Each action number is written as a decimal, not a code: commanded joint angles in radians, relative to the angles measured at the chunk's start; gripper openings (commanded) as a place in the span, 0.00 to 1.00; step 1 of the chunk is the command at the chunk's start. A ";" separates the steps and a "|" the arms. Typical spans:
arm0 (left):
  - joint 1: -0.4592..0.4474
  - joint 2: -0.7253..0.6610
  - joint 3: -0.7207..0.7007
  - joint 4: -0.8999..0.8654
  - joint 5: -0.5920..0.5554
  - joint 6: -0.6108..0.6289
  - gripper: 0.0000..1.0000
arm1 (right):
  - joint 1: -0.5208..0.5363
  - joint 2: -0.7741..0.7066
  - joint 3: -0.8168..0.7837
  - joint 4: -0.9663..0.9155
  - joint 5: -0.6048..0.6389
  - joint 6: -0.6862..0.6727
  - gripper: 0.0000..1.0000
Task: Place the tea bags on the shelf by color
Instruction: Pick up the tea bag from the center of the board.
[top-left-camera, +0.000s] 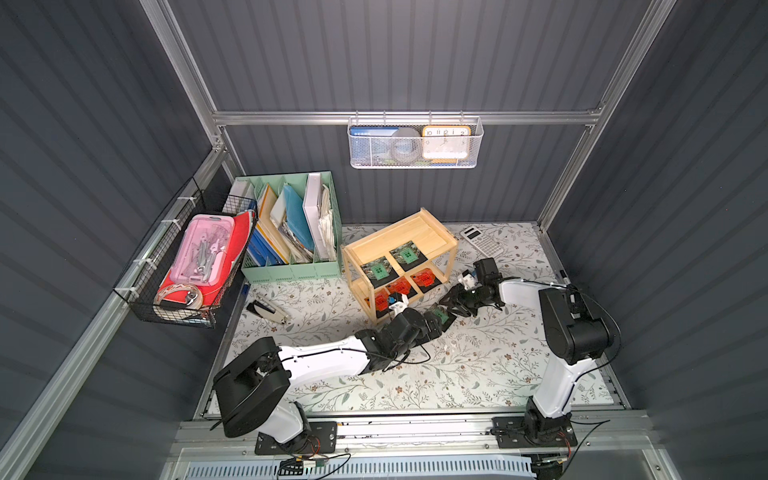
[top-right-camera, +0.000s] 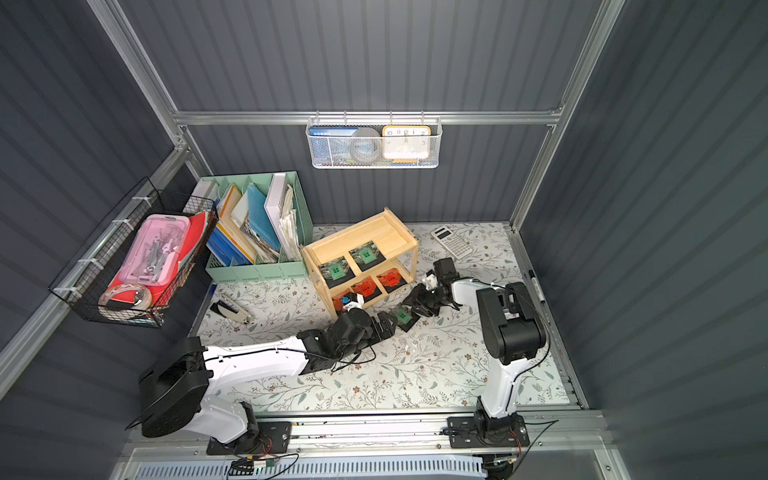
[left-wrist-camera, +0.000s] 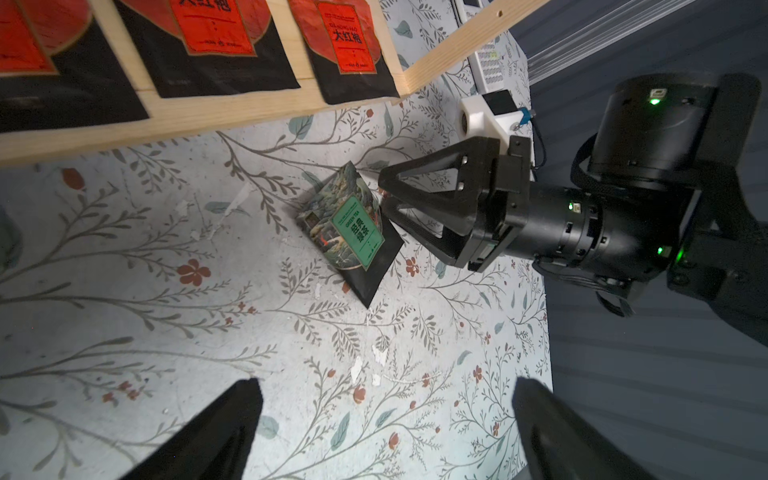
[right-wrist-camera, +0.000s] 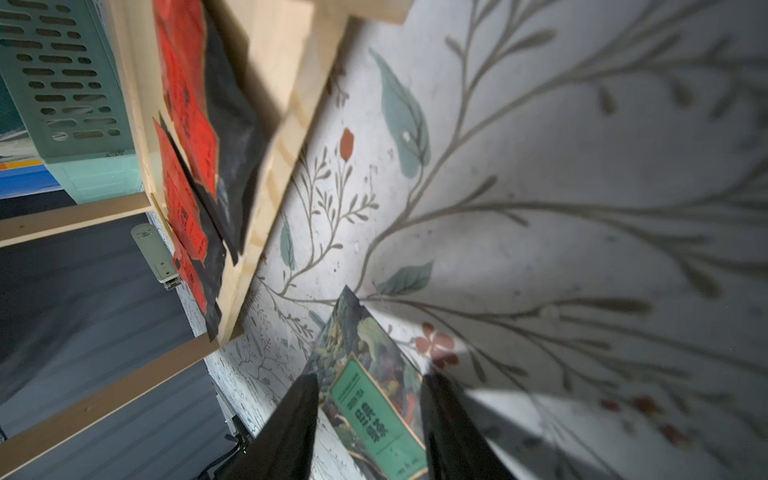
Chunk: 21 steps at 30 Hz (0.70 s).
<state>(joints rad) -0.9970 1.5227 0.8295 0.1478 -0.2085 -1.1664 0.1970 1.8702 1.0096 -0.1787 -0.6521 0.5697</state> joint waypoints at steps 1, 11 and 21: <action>-0.006 0.030 0.030 0.030 0.015 0.028 1.00 | -0.001 -0.019 -0.034 -0.003 -0.038 -0.017 0.46; -0.006 0.107 0.062 0.049 0.036 0.031 1.00 | 0.028 -0.036 -0.067 0.019 -0.077 -0.001 0.46; -0.006 0.179 0.093 0.081 0.060 0.052 1.00 | 0.027 -0.154 -0.122 0.006 0.023 0.047 0.46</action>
<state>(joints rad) -0.9970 1.6791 0.8978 0.2104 -0.1593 -1.1454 0.2245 1.7477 0.9039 -0.1535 -0.6685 0.5972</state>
